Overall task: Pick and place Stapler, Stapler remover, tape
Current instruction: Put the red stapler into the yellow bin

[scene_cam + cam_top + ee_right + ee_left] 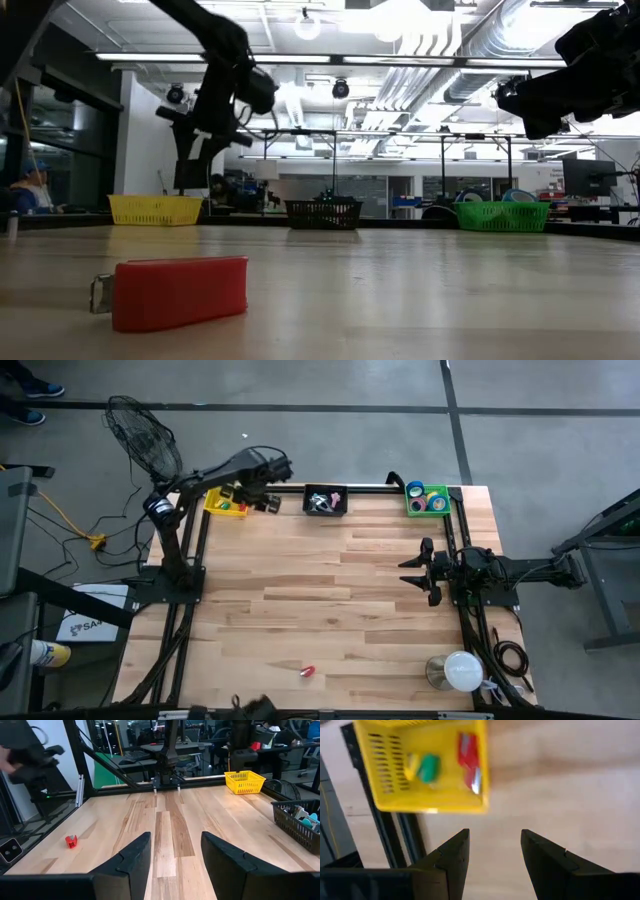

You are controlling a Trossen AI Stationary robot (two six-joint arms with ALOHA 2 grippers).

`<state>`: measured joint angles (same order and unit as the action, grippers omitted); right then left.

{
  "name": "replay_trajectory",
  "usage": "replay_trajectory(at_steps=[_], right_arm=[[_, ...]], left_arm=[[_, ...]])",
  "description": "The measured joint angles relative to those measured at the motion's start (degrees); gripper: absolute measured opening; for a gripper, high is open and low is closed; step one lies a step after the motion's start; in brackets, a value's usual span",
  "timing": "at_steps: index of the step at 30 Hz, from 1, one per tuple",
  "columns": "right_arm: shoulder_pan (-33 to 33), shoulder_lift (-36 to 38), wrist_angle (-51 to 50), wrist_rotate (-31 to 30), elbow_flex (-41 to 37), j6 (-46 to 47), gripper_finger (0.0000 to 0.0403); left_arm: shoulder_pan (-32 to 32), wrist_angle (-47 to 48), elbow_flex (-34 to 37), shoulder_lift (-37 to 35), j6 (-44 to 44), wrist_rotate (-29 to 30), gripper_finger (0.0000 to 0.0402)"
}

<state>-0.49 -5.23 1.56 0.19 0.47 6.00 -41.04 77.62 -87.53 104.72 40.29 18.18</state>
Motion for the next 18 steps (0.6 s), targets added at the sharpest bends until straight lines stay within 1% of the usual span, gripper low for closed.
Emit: replay_trajectory(at_steps=[5,7,13,18], right_arm=[[0.0,0.0,0.0,0.0,0.0,0.0,0.0165],[0.0,0.0,0.0,0.0,0.0,0.0,0.0165],[0.0,0.0,0.0,0.0,0.0,0.0,0.0165],[0.0,0.0,0.0,0.0,0.0,0.0,0.0165]], left_arm=[[7.7,1.3,0.0,-0.5,0.8,-3.5,0.0172],[11.0,2.1,0.0,-0.5,2.4,-4.3,0.0172],[22.0,1.9,0.0,-0.5,10.3,-4.3,0.0172],[31.6,1.6,0.0,-0.5,16.9,-6.3,0.0172]])
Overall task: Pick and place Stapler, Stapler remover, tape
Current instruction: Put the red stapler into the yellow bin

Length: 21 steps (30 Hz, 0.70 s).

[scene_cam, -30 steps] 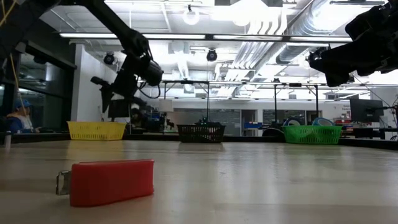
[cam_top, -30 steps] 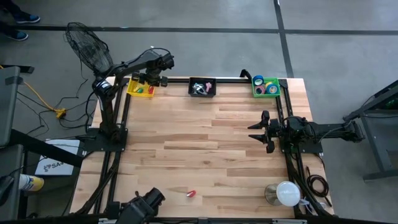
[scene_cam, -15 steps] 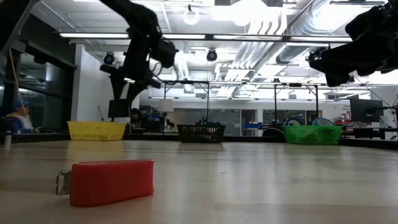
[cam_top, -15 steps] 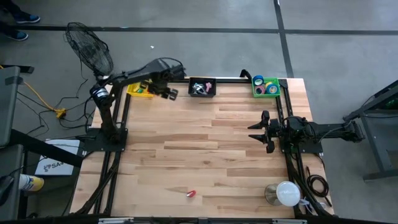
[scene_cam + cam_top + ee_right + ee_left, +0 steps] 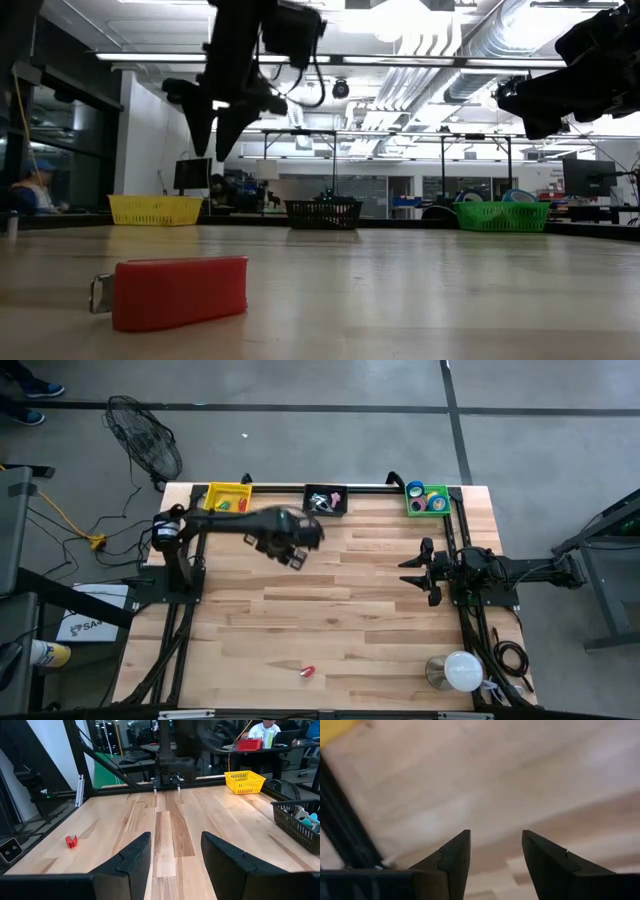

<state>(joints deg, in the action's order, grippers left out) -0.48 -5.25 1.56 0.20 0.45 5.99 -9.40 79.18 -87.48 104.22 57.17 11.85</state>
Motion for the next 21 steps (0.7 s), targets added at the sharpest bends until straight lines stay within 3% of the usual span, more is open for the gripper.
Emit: replay_trajectory(at_steps=[11,21], right_arm=[[0.0,0.0,0.0,0.0,0.0,0.0,0.0165],[0.0,0.0,0.0,0.0,0.0,0.0,0.0165]], left_arm=[[18.0,-8.1,0.0,0.1,15.0,-0.8,0.0172],[26.3,-17.6,0.0,0.1,16.6,-2.3,0.0172]])
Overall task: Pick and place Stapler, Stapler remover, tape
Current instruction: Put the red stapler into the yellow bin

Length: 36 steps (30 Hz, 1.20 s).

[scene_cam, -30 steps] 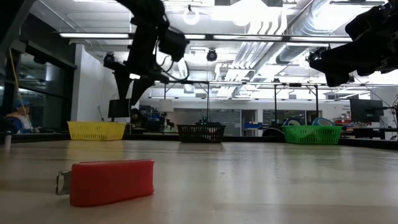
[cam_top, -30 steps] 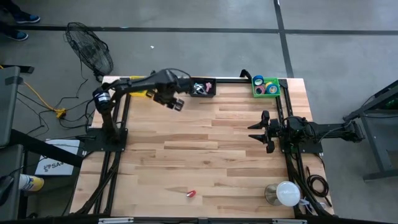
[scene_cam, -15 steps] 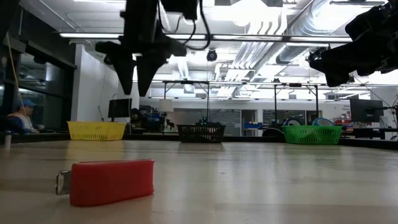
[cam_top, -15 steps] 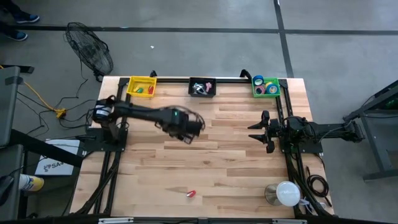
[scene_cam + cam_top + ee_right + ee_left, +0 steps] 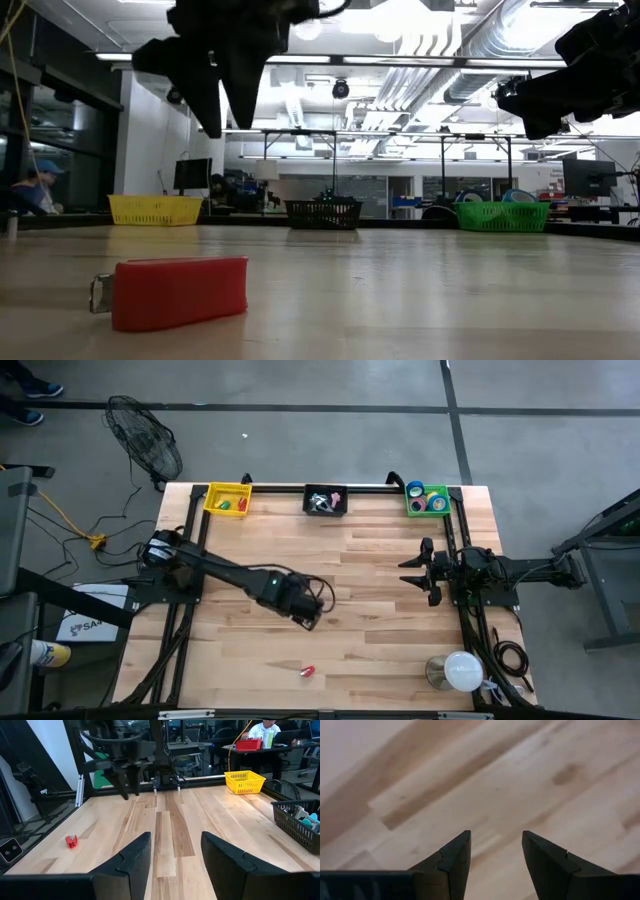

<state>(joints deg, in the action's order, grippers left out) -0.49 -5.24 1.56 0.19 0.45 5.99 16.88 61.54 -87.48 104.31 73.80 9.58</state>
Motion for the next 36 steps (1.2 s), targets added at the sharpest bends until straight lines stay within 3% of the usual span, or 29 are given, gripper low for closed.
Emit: replay_trajectory(at_steps=[12,25,36], right_arm=[[0.0,-0.1,0.0,0.0,0.0,0.0,0.0165],[0.0,-1.8,0.0,0.0,0.0,0.0,0.0165],[0.0,-2.7,0.0,0.0,0.0,0.0,0.0165]], left_arm=[[5.4,-4.7,0.1,3.6,0.0,-0.3,0.0172],[6.8,-12.4,0.3,8.5,-6.5,-6.2,0.0172],[9.5,-21.8,0.0,11.2,-7.9,-4.7,0.0173]])
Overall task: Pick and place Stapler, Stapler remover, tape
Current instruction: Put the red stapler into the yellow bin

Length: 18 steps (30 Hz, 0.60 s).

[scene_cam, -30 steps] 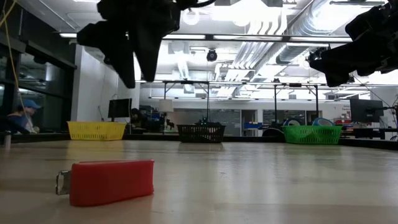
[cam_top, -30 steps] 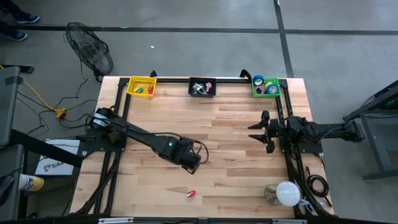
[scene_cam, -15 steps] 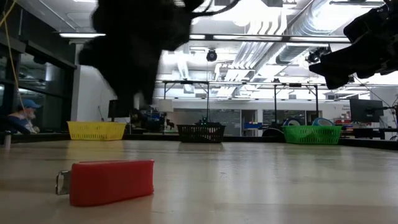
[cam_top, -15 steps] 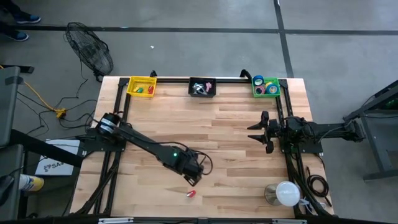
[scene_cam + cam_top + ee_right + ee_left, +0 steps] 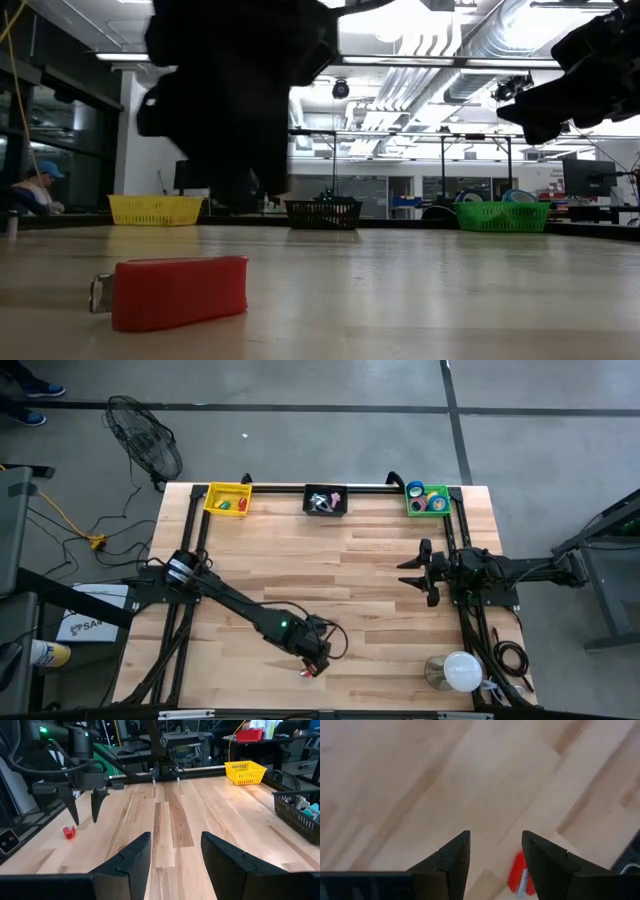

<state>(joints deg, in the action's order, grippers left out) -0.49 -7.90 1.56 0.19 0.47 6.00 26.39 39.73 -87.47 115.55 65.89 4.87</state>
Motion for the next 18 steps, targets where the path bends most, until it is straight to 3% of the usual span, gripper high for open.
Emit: replay_trajectory(at_steps=[4,12,18], right_arm=[[0.0,0.0,0.0,0.0,0.0,0.0,0.0165],[0.0,0.0,0.0,0.0,0.0,0.0,0.0165],[0.0,0.0,0.0,0.0,0.0,0.0,0.0165]], left_arm=[[0.9,-2.2,0.1,0.6,-0.6,0.1,0.0192],[1.9,-3.7,0.1,0.8,-1.2,-3.0,0.0278],[2.2,-6.0,0.1,1.3,-1.3,-6.0,0.0286]])
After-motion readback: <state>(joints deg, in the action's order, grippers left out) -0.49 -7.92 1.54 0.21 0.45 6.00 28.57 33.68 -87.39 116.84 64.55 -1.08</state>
